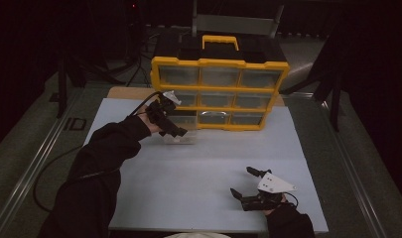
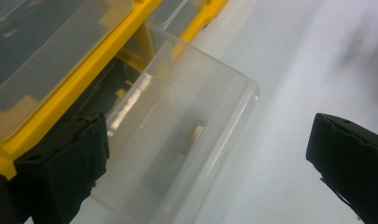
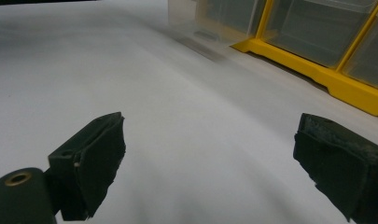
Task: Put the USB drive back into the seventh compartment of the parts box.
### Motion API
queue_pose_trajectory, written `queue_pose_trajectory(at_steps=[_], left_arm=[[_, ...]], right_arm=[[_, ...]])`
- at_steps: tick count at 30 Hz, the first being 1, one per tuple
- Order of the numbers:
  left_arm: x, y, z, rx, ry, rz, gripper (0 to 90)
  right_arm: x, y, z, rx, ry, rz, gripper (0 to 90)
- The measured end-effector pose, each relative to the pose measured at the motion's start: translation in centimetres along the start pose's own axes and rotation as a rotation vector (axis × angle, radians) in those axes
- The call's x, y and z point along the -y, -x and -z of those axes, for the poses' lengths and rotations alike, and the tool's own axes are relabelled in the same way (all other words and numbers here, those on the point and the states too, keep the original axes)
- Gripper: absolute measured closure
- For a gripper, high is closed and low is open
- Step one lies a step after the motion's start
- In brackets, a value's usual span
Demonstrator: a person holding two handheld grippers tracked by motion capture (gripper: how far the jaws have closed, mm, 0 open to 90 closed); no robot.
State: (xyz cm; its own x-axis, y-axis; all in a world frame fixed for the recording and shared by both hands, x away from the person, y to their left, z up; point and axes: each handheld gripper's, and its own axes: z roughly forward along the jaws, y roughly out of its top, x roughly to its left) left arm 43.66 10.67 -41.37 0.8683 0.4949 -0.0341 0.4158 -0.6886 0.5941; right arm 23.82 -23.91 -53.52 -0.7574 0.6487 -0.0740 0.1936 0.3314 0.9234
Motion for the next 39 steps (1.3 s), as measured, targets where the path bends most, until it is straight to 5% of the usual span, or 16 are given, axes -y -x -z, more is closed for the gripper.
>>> queue_pose_trajectory(at_steps=[19, 39], left_arm=[[2.6, 0.1, 1.9, -0.022, 0.048, 0.016, 0.4], [6.6, 0.1, 3.7, -0.05, 0.104, 0.083, 0.3]], right_arm=[[0.0, -0.1, 0.0, 0.005, 0.001, 0.005, 8.9], [0.0, -0.1, -0.1, 0.006, -0.005, 0.006, 8.9]])
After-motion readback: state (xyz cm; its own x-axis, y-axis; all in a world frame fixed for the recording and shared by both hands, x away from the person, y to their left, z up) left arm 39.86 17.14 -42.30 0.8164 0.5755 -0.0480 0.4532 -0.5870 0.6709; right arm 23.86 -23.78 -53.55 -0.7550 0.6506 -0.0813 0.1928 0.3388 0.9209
